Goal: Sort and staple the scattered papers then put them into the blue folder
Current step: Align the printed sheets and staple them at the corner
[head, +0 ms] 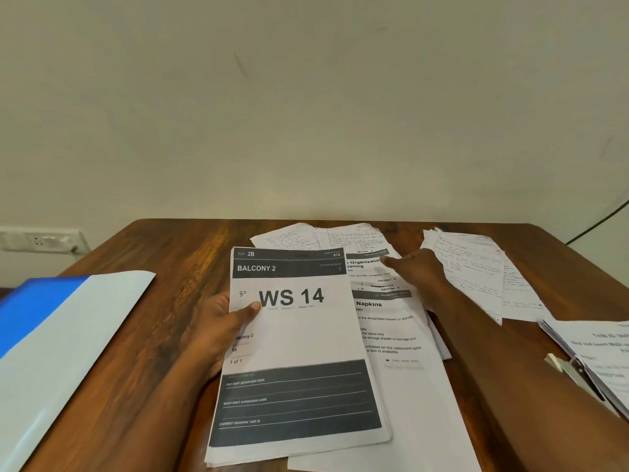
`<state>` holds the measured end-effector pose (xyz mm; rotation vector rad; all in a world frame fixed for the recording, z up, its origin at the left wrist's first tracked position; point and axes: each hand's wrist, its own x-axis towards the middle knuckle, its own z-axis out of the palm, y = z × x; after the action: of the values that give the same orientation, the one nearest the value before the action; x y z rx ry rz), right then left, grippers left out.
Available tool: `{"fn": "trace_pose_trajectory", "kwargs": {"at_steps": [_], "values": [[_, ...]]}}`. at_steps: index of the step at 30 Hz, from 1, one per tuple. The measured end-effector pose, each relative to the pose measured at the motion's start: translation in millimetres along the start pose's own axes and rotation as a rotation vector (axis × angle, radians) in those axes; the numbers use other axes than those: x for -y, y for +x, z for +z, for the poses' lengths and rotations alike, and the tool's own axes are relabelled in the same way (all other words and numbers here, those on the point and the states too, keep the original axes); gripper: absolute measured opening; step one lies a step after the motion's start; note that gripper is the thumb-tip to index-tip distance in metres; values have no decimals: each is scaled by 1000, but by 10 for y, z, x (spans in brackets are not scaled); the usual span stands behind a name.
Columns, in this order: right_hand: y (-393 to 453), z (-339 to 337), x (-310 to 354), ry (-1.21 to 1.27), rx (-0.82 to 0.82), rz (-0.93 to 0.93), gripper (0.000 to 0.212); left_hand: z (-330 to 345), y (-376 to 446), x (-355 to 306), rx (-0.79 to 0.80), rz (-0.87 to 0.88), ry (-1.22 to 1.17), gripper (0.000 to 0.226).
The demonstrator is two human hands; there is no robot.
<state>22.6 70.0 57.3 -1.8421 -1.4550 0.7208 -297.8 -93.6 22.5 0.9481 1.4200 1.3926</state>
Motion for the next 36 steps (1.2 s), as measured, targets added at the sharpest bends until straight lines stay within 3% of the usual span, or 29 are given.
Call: {"fn": "trace_pose_trajectory", "kwargs": {"at_steps": [9, 21, 23, 27, 31, 36], "values": [[187, 150, 12, 29, -64, -28, 29, 14, 2, -24, 3, -9, -48, 17], [68, -177, 281, 317, -45, -95, 10, 32, -35, -47, -1, -10, -85, 16], [57, -288, 345, 379, -45, -117, 15, 40, -43, -48, -4, -4, -88, 16], [-31, -502, 504, 431, -97, -204, 31, 39, -54, -49, -10, 1, -79, 15], [-153, -710, 682, 397, -160, -287, 14, 35, -68, -56, -10, 5, -59, 15], [-357, -945, 855, 281, -207, -492, 12, 64, -114, -82, -10, 14, -56, 14]]}}
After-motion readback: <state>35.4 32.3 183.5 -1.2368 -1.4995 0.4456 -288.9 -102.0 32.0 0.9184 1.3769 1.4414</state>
